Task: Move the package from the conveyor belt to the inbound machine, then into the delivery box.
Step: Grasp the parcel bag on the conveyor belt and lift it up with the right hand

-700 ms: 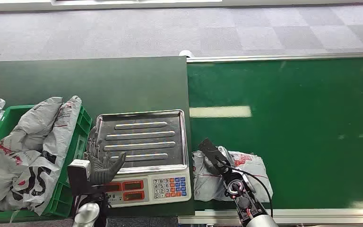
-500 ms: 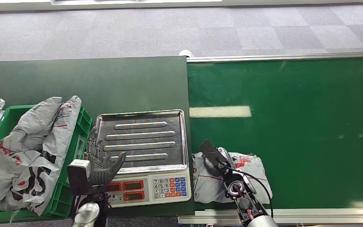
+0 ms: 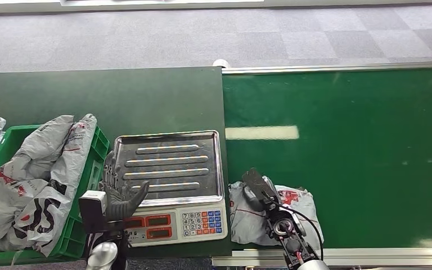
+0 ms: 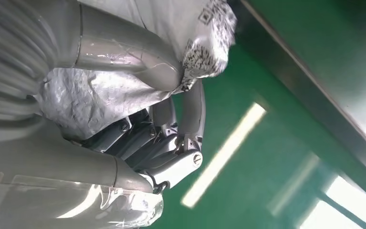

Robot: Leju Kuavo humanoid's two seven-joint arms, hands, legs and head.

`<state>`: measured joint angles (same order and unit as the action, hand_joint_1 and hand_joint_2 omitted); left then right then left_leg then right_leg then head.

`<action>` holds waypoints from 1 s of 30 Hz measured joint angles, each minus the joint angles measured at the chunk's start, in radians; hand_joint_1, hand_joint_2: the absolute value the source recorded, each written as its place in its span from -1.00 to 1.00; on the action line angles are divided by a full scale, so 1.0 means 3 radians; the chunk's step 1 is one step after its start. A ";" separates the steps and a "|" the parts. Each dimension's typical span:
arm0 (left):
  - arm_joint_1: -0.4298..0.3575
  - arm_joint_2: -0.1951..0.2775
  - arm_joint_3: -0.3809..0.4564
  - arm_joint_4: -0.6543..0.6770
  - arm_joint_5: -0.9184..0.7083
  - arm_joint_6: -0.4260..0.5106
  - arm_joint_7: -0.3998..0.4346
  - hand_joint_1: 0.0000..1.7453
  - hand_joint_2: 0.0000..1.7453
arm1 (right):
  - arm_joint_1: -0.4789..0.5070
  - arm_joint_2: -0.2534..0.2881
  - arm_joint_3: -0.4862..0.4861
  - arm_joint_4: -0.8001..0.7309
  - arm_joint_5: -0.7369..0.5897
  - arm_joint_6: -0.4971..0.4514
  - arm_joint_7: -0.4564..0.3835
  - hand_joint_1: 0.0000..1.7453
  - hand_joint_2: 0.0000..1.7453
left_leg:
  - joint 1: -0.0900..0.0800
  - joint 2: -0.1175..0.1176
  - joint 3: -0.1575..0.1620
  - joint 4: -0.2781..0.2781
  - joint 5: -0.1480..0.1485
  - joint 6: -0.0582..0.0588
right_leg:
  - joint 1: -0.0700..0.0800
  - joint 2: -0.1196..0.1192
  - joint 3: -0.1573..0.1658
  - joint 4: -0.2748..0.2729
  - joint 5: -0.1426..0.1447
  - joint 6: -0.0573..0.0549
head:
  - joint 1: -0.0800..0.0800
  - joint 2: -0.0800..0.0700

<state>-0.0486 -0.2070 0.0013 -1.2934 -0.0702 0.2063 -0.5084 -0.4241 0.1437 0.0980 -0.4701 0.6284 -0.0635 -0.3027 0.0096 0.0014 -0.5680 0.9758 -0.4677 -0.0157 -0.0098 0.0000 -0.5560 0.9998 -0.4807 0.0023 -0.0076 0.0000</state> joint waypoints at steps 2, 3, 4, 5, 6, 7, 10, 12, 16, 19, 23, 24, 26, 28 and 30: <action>0.0023 -0.0004 0.0006 -0.0022 0.0000 0.0003 -0.0008 -1.00 1.00 | 0.0048 0.0010 -0.0089 -0.0100 -0.0209 -0.0082 -0.0259 1.00 1.00 | 0.0000 -0.0001 -0.0003 0.0000 0.0000 0.0000 | 0.0000 0.0000 -0.0003 0.0000 0.0000 0.0000 | 0.0000 0.0000; 0.0030 -0.0007 0.0009 -0.0029 0.0000 0.0003 -0.0015 -1.00 1.00 | 0.0074 0.0014 -0.0138 -0.0173 -0.0329 -0.0111 -0.0396 1.00 1.00 | 0.0000 -0.0001 -0.0004 0.0000 0.0000 0.0000 | 0.0000 0.0000 -0.0004 0.0000 0.0000 0.0000 | 0.0000 0.0000; 0.0035 -0.0010 0.0011 -0.0032 0.0000 0.0001 -0.0025 -1.00 1.00 | 0.0105 0.0017 -0.0187 -0.0260 -0.0455 -0.0133 -0.0532 1.00 1.00 | 0.0000 -0.0001 -0.0004 0.0000 0.0000 0.0000 | 0.0000 0.0000 -0.0004 0.0000 0.0000 0.0000 | 0.0001 0.0000; 0.0037 -0.0012 0.0012 -0.0033 0.0000 -0.0005 -0.0036 -1.00 1.00 | 0.0143 0.0021 -0.0236 -0.0371 -0.0582 -0.0158 -0.0665 1.00 1.00 | 0.0000 -0.0001 -0.0005 0.0000 0.0000 0.0000 | 0.0000 0.0000 -0.0005 0.0000 0.0000 0.0000 | 0.0001 0.0000; 0.0036 -0.0014 0.0013 -0.0033 0.0000 -0.0013 -0.0049 -1.00 1.00 | 0.0188 0.0024 -0.0281 -0.0498 -0.0700 -0.0191 -0.0786 1.00 1.00 | 0.0000 -0.0001 -0.0005 0.0000 0.0000 0.0000 | 0.0000 0.0000 -0.0006 0.0000 0.0000 0.0000 | 0.0001 0.0000; 0.0034 -0.0015 0.0014 -0.0031 0.0000 -0.0021 -0.0062 -1.00 1.00 | 0.0240 0.0028 -0.0319 -0.0646 -0.0799 -0.0239 -0.0886 1.00 1.00 | 0.0000 -0.0001 -0.0006 0.0000 0.0000 0.0000 | 0.0000 0.0000 -0.0006 0.0000 0.0000 0.0000 | 0.0001 0.0000; 0.0017 -0.0016 0.0007 -0.0012 0.0002 -0.0036 -0.0098 -1.00 1.00 | 0.0433 0.0043 -0.0382 -0.1162 -0.0996 -0.0375 -0.1058 1.00 1.00 | 0.0000 0.0000 -0.0006 0.0000 0.0000 0.0000 | 0.0000 0.0000 -0.0007 0.0000 0.0000 0.0000 | 0.0001 0.0000; 0.0001 -0.0016 0.0000 0.0004 0.0012 -0.0042 -0.0120 -1.00 1.00 | 0.0551 0.0054 -0.0397 -0.1471 -0.1078 -0.0400 -0.1095 1.00 1.00 | 0.0000 0.0001 -0.0006 0.0000 -0.0001 0.0000 | 0.0000 0.0000 -0.0008 0.0000 0.0000 0.0000 | 0.0000 0.0000; -0.0019 -0.0016 -0.0005 0.0030 0.0024 -0.0049 -0.0136 -1.00 1.00 | 0.0698 0.0068 -0.0407 -0.1863 -0.1141 -0.0424 -0.1147 1.00 1.00 | 0.0000 0.0002 -0.0006 0.0000 -0.0001 0.0000 | 0.0000 0.0001 -0.0008 0.0000 0.0000 0.0000 | 0.0000 0.0000; -0.0024 -0.0016 -0.0006 0.0038 0.0030 -0.0057 -0.0138 -1.00 1.00 | 0.0755 0.0073 -0.0414 -0.2028 -0.1216 -0.0485 -0.1244 1.00 1.00 | 0.0000 0.0001 -0.0005 0.0000 0.0000 0.0000 | 0.0000 0.0001 -0.0008 0.0000 0.0000 0.0000 | 0.0000 0.0000; -0.0040 -0.0016 -0.0007 0.0055 0.0040 -0.0066 -0.0140 -1.00 1.00 | 0.0826 0.0081 -0.0413 -0.2256 -0.1305 -0.0569 -0.1314 1.00 1.00 | 0.0000 0.0002 -0.0006 0.0000 0.0000 0.0000 | 0.0000 0.0001 -0.0007 0.0000 0.0000 0.0000 | 0.0001 0.0000; -0.0045 -0.0016 -0.0007 0.0057 0.0041 -0.0067 -0.0140 -1.00 1.00 | 0.0838 0.0082 -0.0413 -0.2296 -0.1311 -0.0576 -0.1318 1.00 1.00 | 0.0000 0.0002 -0.0006 0.0000 0.0000 0.0000 | 0.0000 0.0001 -0.0007 0.0000 0.0000 0.0000 | 0.0001 0.0000; -0.0055 -0.0016 -0.0007 0.0061 0.0041 -0.0068 -0.0140 -1.00 1.00 | 0.0857 0.0083 -0.0412 -0.2351 -0.1314 -0.0582 -0.1320 1.00 1.00 | 0.0000 0.0002 -0.0006 0.0000 0.0000 0.0000 | 0.0000 0.0001 -0.0007 0.0000 0.0000 0.0000 | 0.0001 0.0000; -0.0063 -0.0016 -0.0007 0.0064 0.0041 -0.0069 -0.0140 -1.00 1.00 | 0.0869 0.0086 -0.0411 -0.2392 -0.1315 -0.0585 -0.1321 1.00 1.00 | 0.0000 0.0002 -0.0006 0.0000 0.0000 0.0000 | 0.0000 0.0001 -0.0007 0.0000 0.0000 0.0000 | 0.0000 0.0000; -0.0068 -0.0017 -0.0008 0.0066 0.0041 -0.0069 -0.0140 -1.00 1.00 | 0.0876 0.0089 -0.0409 -0.2422 -0.1318 -0.0589 -0.1321 1.00 1.00 | 0.0000 0.0002 -0.0006 0.0000 0.0000 0.0000 | 0.0000 0.0001 -0.0008 0.0000 0.0000 0.0000 | 0.0000 0.0000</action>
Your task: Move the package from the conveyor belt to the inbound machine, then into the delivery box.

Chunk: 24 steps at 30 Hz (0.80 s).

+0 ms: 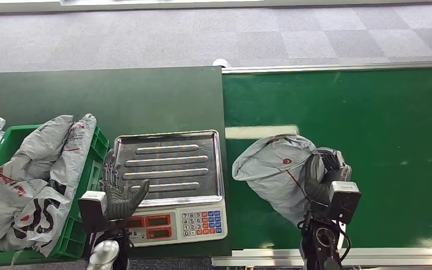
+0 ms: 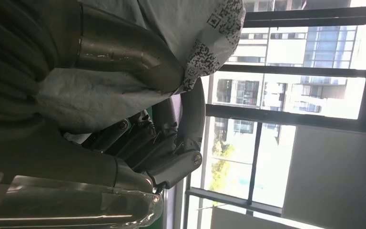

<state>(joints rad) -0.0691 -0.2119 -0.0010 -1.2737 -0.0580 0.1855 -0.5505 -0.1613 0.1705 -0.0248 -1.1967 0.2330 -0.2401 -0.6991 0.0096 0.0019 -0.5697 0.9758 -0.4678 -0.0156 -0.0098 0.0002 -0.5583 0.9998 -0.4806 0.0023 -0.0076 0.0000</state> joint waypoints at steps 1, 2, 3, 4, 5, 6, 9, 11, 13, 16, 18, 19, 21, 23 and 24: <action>-0.0003 0.0000 0.0000 0.0002 0.0000 0.0000 0.0000 -1.00 1.00 | 0.0006 0.0000 0.0002 -0.0015 -0.0008 -0.0009 0.0000 1.00 1.00 | 0.0000 0.0000 0.0000 0.0000 0.0000 0.0000 | 0.0000 0.0000 0.0000 0.0000 0.0000 0.0000 | 0.0000 0.0000; -0.0006 0.0000 0.0000 0.0006 0.0002 -0.0001 -0.0003 -1.00 1.00 | 0.0017 0.0000 0.0009 -0.0045 -0.0027 -0.0032 0.0000 1.00 1.00 | 0.0000 -0.0001 0.0000 0.0000 0.0000 0.0000 | 0.0000 0.0000 0.0000 0.0000 0.0000 0.0000 | 0.0000 0.0000; -0.0008 0.0000 -0.0001 0.0010 0.0004 -0.0001 -0.0008 -1.00 1.00 | 0.0031 -0.0002 0.0023 -0.0087 -0.0054 -0.0067 0.0000 1.00 1.00 | 0.0000 -0.0001 0.0000 0.0000 0.0000 0.0000 | 0.0000 0.0000 0.0000 0.0000 0.0000 0.0000 | 0.0000 0.0000; -0.0011 0.0000 -0.0002 0.0014 0.0006 -0.0002 -0.0017 -1.00 1.00 | 0.0050 -0.0005 0.0045 -0.0148 -0.0082 -0.0115 -0.0001 1.00 1.00 | 0.0000 -0.0001 0.0000 0.0000 0.0000 0.0000 | 0.0000 0.0000 0.0000 0.0000 0.0000 0.0000 | 0.0000 0.0000; -0.0015 0.0001 -0.0004 0.0018 0.0009 -0.0003 -0.0027 -1.00 1.00 | 0.0068 -0.0012 0.0075 -0.0222 -0.0104 -0.0169 -0.0001 1.00 1.00 | 0.0000 -0.0001 0.0000 0.0000 0.0000 0.0000 | 0.0000 0.0000 0.0000 0.0000 0.0000 0.0000 | 0.0000 0.0000; -0.0020 0.0001 -0.0008 0.0021 0.0009 -0.0004 -0.0037 -1.00 1.00 | 0.0084 -0.0022 0.0108 -0.0294 -0.0113 -0.0218 -0.0002 1.00 1.00 | 0.0000 0.0000 0.0000 0.0000 0.0000 0.0000 | 0.0000 0.0000 0.0000 0.0000 0.0000 0.0000 | 0.0000 0.0000; -0.0038 0.0001 -0.0032 0.0025 0.0010 -0.0007 -0.0067 -1.00 1.00 | 0.0108 -0.0067 0.0219 -0.0499 -0.0056 -0.0360 -0.0002 1.00 1.00 | 0.0000 0.0000 0.0000 0.0000 0.0000 0.0000 | 0.0000 0.0000 0.0000 0.0000 0.0000 0.0000 | 0.0001 0.0000; -0.0049 0.0002 -0.0052 0.0025 0.0003 -0.0008 -0.0100 -1.00 1.00 | 0.0107 -0.0109 0.0315 -0.0625 0.0025 -0.0460 -0.0002 1.00 1.00 | 0.0000 0.0000 0.0000 0.0000 0.0000 0.0000 | 0.0000 0.0000 0.0000 0.0000 0.0000 0.0000 | 0.0001 0.0000; -0.0061 0.0004 -0.0079 0.0025 -0.0015 -0.0015 -0.0142 -1.00 1.00 | 0.0091 -0.0156 0.0416 -0.0725 0.0113 -0.0533 -0.0002 1.00 1.00 | 0.0000 0.0000 0.0000 0.0000 0.0000 0.0000 | 0.0000 0.0000 0.0001 0.0000 0.0000 0.0000 | 0.0000 0.0000; -0.0072 0.0016 -0.0141 0.0025 -0.0063 -0.0044 -0.0194 -1.00 1.00 | 0.0039 -0.0221 0.0539 -0.0815 0.0256 -0.0568 -0.0002 1.00 1.00 | 0.0000 0.0000 0.0000 0.0000 0.0000 0.0000 | 0.0000 0.0000 0.0001 0.0000 0.0000 0.0000 | 0.0000 0.0000; -0.0092 0.0028 -0.0190 0.0030 -0.0086 -0.0071 -0.0213 -1.00 1.00 | -0.0022 -0.0257 0.0603 -0.0844 0.0340 -0.0568 -0.0002 1.00 1.00 | 0.0000 0.0000 0.0000 0.0000 0.0001 0.0000 | 0.0000 0.0000 0.0001 0.0000 0.0001 0.0000 | 0.0000 0.0000; -0.0116 0.0034 -0.0215 0.0037 -0.0092 -0.0085 -0.0220 -1.00 1.00 | -0.0063 -0.0270 0.0628 -0.0850 0.0381 -0.0562 -0.0002 1.00 1.00 | 0.0000 -0.0001 0.0000 0.0000 0.0001 0.0000 | 0.0000 0.0000 0.0001 0.0000 0.0001 0.0000 | 0.0000 0.0000; -0.0195 0.0047 -0.0264 0.0062 -0.0096 -0.0109 -0.0232 -1.00 1.00 | -0.0160 -0.0284 0.0659 -0.0852 0.0461 -0.0536 -0.0002 1.00 1.00 | 0.0000 -0.0001 0.0000 0.0000 0.0002 0.0000 | 0.0000 0.0000 0.0001 0.0000 0.0002 0.0000 | 0.0000 0.0000; -0.0297 0.0063 -0.0312 0.0091 -0.0094 -0.0125 -0.0237 -1.00 1.00 | -0.0260 -0.0287 0.0668 -0.0850 0.0535 -0.0505 -0.0002 1.00 1.00 | 0.0000 -0.0001 0.0001 0.0001 0.0002 0.0000 | 0.0000 0.0000 0.0002 0.0000 0.0003 0.0000 | 0.0000 0.0000; -0.0355 0.0072 -0.0335 0.0103 -0.0092 -0.0132 -0.0235 -1.00 1.00 | -0.0311 -0.0288 0.0668 -0.0847 0.0559 -0.0495 -0.0002 1.00 1.00 | 0.0000 -0.0001 0.0001 0.0001 0.0003 0.0000 | 0.0000 0.0000 0.0002 0.0000 0.0003 0.0000 | 0.0000 0.0000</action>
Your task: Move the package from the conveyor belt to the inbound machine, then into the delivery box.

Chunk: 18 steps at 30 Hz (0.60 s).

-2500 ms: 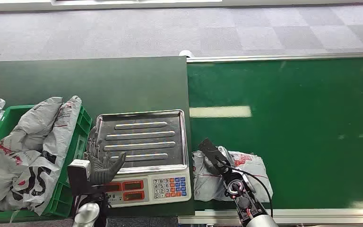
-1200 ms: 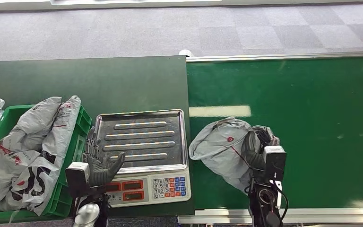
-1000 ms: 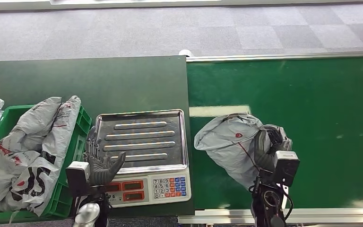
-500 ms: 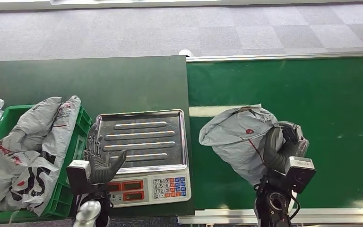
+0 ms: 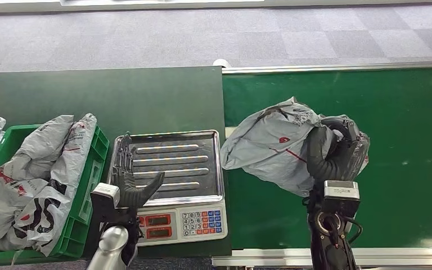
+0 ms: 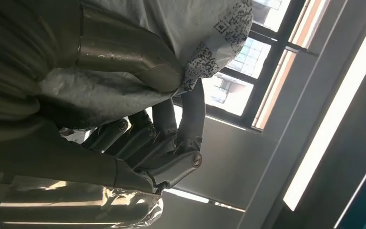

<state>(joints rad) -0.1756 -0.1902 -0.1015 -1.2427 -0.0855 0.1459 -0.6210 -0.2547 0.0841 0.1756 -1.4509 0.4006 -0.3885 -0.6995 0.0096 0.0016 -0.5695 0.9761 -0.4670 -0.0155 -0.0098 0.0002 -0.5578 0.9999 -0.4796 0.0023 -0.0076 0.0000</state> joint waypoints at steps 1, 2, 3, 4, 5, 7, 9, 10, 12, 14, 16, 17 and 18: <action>-0.0061 0.0010 -0.0024 0.0013 0.0004 -0.0004 0.0006 -1.00 1.00 | -0.0053 -0.0001 -0.0004 0.0003 0.0016 0.0010 0.0003 1.00 1.00 | 0.0000 0.0000 0.0000 0.0000 0.0000 0.0000 | 0.0000 0.0000 0.0000 0.0000 0.0001 0.0000 | 0.0000 0.0000; -0.0128 0.0021 -0.0046 0.0026 0.0016 -0.0009 0.0016 -1.00 1.00 | -0.0110 -0.0002 -0.0010 0.0006 0.0028 0.0019 0.0008 1.00 1.00 | 0.0000 0.0000 0.0000 0.0001 0.0001 0.0000 | 0.0000 0.0000 0.0000 0.0000 0.0001 0.0000 | 0.0000 0.0000; -0.0196 0.0030 -0.0065 0.0042 0.0031 -0.0013 0.0027 -1.00 1.00 | -0.0170 -0.0003 -0.0017 0.0011 0.0041 0.0031 0.0014 1.00 1.00 | 0.0000 0.0000 0.0000 0.0001 0.0001 0.0000 | 0.0000 0.0000 0.0000 0.0000 0.0001 0.0001 | 0.0000 0.0000; -0.0261 0.0038 -0.0080 0.0060 0.0055 -0.0019 0.0036 -1.00 1.00 | -0.0231 -0.0004 -0.0024 0.0020 0.0059 0.0045 0.0020 1.00 1.00 | 0.0000 0.0001 0.0000 0.0001 0.0001 0.0000 | 0.0000 0.0000 0.0000 0.0001 0.0002 0.0001 | 0.0001 0.0000; -0.0318 0.0045 -0.0090 0.0081 0.0086 -0.0024 0.0040 -1.00 1.00 | -0.0291 -0.0005 -0.0030 0.0033 0.0082 0.0061 0.0026 1.00 1.00 | 0.0000 0.0001 0.0000 0.0001 0.0001 0.0000 | 0.0000 0.0000 0.0000 0.0001 0.0002 0.0001 | 0.0001 0.0000; -0.0396 0.0057 -0.0097 0.0117 0.0146 -0.0031 0.0031 -1.00 1.00 | -0.0407 -0.0005 -0.0034 0.0074 0.0142 0.0103 0.0046 1.00 1.00 | 0.0000 0.0002 0.0000 0.0001 0.0001 0.0000 | 0.0000 0.0000 0.0000 0.0001 0.0002 0.0001 | 0.0000 0.0000; -0.0425 0.0069 -0.0099 0.0136 0.0188 -0.0028 0.0010 -1.00 1.00 | -0.0519 -0.0005 -0.0032 0.0127 0.0225 0.0158 0.0081 1.00 1.00 | 0.0000 0.0002 0.0000 0.0001 0.0001 0.0000 | 0.0000 0.0000 0.0000 0.0001 0.0002 0.0001 | 0.0000 0.0000; -0.0428 0.0075 -0.0099 0.0140 0.0200 -0.0025 0.0001 -1.00 1.00 | -0.0570 -0.0004 -0.0028 0.0153 0.0266 0.0183 0.0100 1.00 1.00 | 0.0000 0.0001 -0.0001 0.0001 0.0001 0.0000 | 0.0000 0.0000 0.0000 0.0001 0.0002 0.0001 | 0.0000 0.0000; -0.0429 0.0087 -0.0099 0.0143 0.0214 -0.0019 -0.0008 -1.00 1.00 | -0.0661 -0.0002 -0.0019 0.0203 0.0325 0.0213 0.0132 1.00 1.00 | 0.0000 0.0001 -0.0001 0.0001 0.0001 0.0000 | 0.0000 0.0000 -0.0001 0.0001 0.0001 0.0001 | 0.0000 0.0000; -0.0428 0.0097 -0.0098 0.0143 0.0215 -0.0016 -0.0012 -1.00 1.00 | -0.0727 0.0002 -0.0015 0.0246 0.0347 0.0222 0.0144 1.00 1.00 | 0.0000 0.0000 -0.0001 0.0001 0.0001 0.0000 | 0.0000 0.0000 -0.0001 0.0001 0.0001 0.0001 | 0.0000 0.0000; -0.0428 0.0104 -0.0098 0.0143 0.0216 -0.0016 -0.0015 -1.00 1.00 | -0.0768 0.0004 -0.0014 0.0280 0.0352 0.0227 0.0148 1.00 1.00 | 0.0000 0.0000 -0.0001 0.0000 0.0001 0.0000 | 0.0000 0.0000 0.0000 0.0001 0.0001 0.0001 | 0.0000 0.0000; -0.0428 0.0107 -0.0098 0.0143 0.0216 -0.0016 -0.0015 -1.00 1.00 | -0.0778 0.0004 -0.0013 0.0293 0.0352 0.0229 0.0148 1.00 1.00 | 0.0000 0.0000 -0.0001 0.0000 0.0001 0.0000 | 0.0000 0.0000 0.0000 0.0001 0.0001 0.0001 | 0.0000 0.0000; -0.0428 0.0110 -0.0099 0.0143 0.0216 -0.0016 -0.0015 -1.00 1.00 | -0.0785 0.0005 -0.0013 0.0305 0.0352 0.0230 0.0148 1.00 1.00 | 0.0000 0.0000 -0.0001 0.0001 0.0001 0.0000 | 0.0000 0.0000 0.0000 0.0001 0.0001 0.0001 | 0.0000 0.0000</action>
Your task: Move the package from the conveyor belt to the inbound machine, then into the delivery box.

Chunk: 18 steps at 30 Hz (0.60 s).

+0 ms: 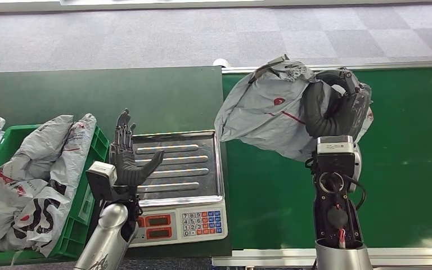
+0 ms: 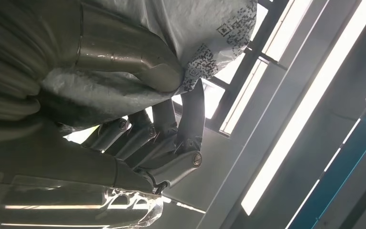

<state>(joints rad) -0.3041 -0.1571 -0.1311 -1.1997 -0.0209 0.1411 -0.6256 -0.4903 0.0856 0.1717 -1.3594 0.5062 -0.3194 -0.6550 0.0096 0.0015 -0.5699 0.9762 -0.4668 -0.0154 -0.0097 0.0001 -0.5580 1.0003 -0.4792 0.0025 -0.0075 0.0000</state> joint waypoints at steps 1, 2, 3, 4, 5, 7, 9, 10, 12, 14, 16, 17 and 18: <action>0.0000 0.0003 0.0000 0.0000 0.0000 0.0000 0.0000 -1.00 1.00 | -0.0005 0.0002 0.0000 0.0010 0.0000 0.0001 0.0000 1.00 1.00 | 0.0000 0.0000 0.0000 0.0000 0.0000 0.0000 | 0.0000 0.0000 0.0000 0.0000 0.0000 0.0000 | 0.0000 0.0000; 0.0000 0.0006 0.0000 0.0000 0.0000 0.0000 0.0000 -1.00 1.00 | -0.0010 0.0003 0.0000 0.0020 0.0000 0.0001 0.0001 1.00 1.00 | 0.0000 0.0000 0.0000 0.0000 0.0000 0.0000 | 0.0000 0.0000 0.0000 0.0000 0.0000 0.0000 | 0.0000 0.0000; 0.0000 0.0009 0.0000 0.0000 0.0000 0.0000 0.0000 -1.00 1.00 | -0.0014 0.0005 0.0000 0.0030 0.0000 0.0001 0.0002 1.00 1.00 | 0.0000 0.0000 0.0000 0.0000 0.0000 0.0000 | 0.0000 0.0000 0.0000 0.0000 0.0000 0.0000 | 0.0000 0.0000; 0.0000 0.0011 0.0000 0.0000 0.0000 0.0000 0.0000 -1.00 1.00 | -0.0017 0.0007 0.0001 0.0038 0.0001 0.0002 0.0003 1.00 1.00 | 0.0000 0.0000 0.0000 0.0000 0.0000 0.0000 | 0.0000 0.0000 0.0000 0.0000 0.0000 0.0000 | 0.0000 0.0000; 0.0000 0.0012 0.0000 0.0000 0.0000 0.0000 0.0000 -1.00 1.00 | -0.0019 0.0007 0.0002 0.0047 0.0001 0.0002 0.0003 1.00 1.00 | 0.0000 0.0000 0.0000 0.0000 0.0000 0.0000 | 0.0000 0.0000 0.0000 0.0000 0.0000 0.0000 | 0.0000 0.0000; 0.0000 0.0013 0.0000 0.0000 0.0001 0.0000 0.0000 -1.00 1.00 | -0.0023 0.0007 0.0005 0.0062 0.0001 0.0002 0.0004 1.00 1.00 | 0.0000 0.0000 0.0000 0.0000 0.0000 0.0000 | 0.0000 0.0000 0.0000 0.0000 0.0000 0.0000 | 0.0000 0.0000; 0.0000 0.0014 0.0000 0.0000 0.0019 -0.0004 -0.0003 -1.00 1.00 | -0.0031 0.0007 0.0009 0.0076 0.0009 0.0007 0.0008 1.00 1.00 | 0.0000 0.0000 0.0000 0.0000 0.0000 0.0000 | 0.0000 0.0000 0.0000 0.0000 0.0000 0.0000 | 0.0000 0.0000; 0.0001 0.0014 0.0001 0.0000 0.0038 -0.0009 -0.0007 -1.00 1.00 | -0.0038 0.0007 0.0012 0.0084 0.0020 0.0016 0.0014 1.00 1.00 | 0.0000 0.0000 0.0000 0.0000 0.0000 0.0000 | 0.0000 0.0000 0.0000 0.0000 0.0000 0.0000 | 0.0000 0.0000; 0.0011 0.0014 0.0003 -0.0005 0.0088 -0.0025 -0.0018 -1.00 1.00 | -0.0067 0.0007 0.0028 0.0105 0.0065 0.0049 0.0032 1.00 1.00 | 0.0000 0.0000 0.0000 0.0000 0.0000 0.0000 | 0.0000 0.0000 0.0000 0.0000 0.0000 0.0000 | 0.0000 0.0000; 0.0044 0.0014 0.0005 -0.0034 0.0123 -0.0038 -0.0033 -1.00 1.00 | -0.0110 0.0007 0.0064 0.0143 0.0150 0.0086 0.0051 1.00 1.00 | 0.0000 0.0001 0.0000 0.0000 0.0000 0.0000 | 0.0000 0.0000 0.0000 0.0000 0.0000 0.0000 | 0.0000 0.0000; 0.0099 0.0014 0.0006 -0.0091 0.0139 -0.0042 -0.0045 -1.00 1.00 | -0.0162 0.0007 0.0118 0.0201 0.0257 0.0110 0.0080 1.00 1.00 | 0.0000 0.0001 0.0000 0.0000 0.0000 0.0000 | 0.0000 0.0000 0.0000 0.0000 0.0000 0.0000 | 0.0000 0.0000; 0.0133 0.0014 0.0007 -0.0128 0.0146 -0.0042 -0.0048 -1.00 1.00 | -0.0192 0.0006 0.0151 0.0237 0.0314 0.0119 0.0104 1.00 1.00 | 0.0000 0.0001 -0.0001 0.0000 0.0000 0.0000 | 0.0000 0.0000 0.0000 0.0000 0.0000 0.0000 | 0.0000 0.0000; 0.0171 0.0015 0.0009 -0.0167 0.0154 -0.0042 -0.0049 -1.00 1.00 | -0.0228 0.0005 0.0187 0.0277 0.0372 0.0127 0.0134 1.00 1.00 | 0.0000 0.0001 -0.0001 0.0000 0.0000 0.0000 | 0.0000 0.0000 0.0000 0.0000 0.0000 0.0000 | 0.0000 0.0000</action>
<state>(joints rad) -0.2529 -0.1525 -0.1286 -1.2499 0.0253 0.1287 -0.6403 -0.5587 0.0873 0.2279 -1.2762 0.6177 -0.2812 -0.6147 0.0096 0.0019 -0.5701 0.9761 -0.4668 -0.0155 -0.0097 0.0002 -0.5580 1.0004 -0.4792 0.0025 -0.0076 0.0000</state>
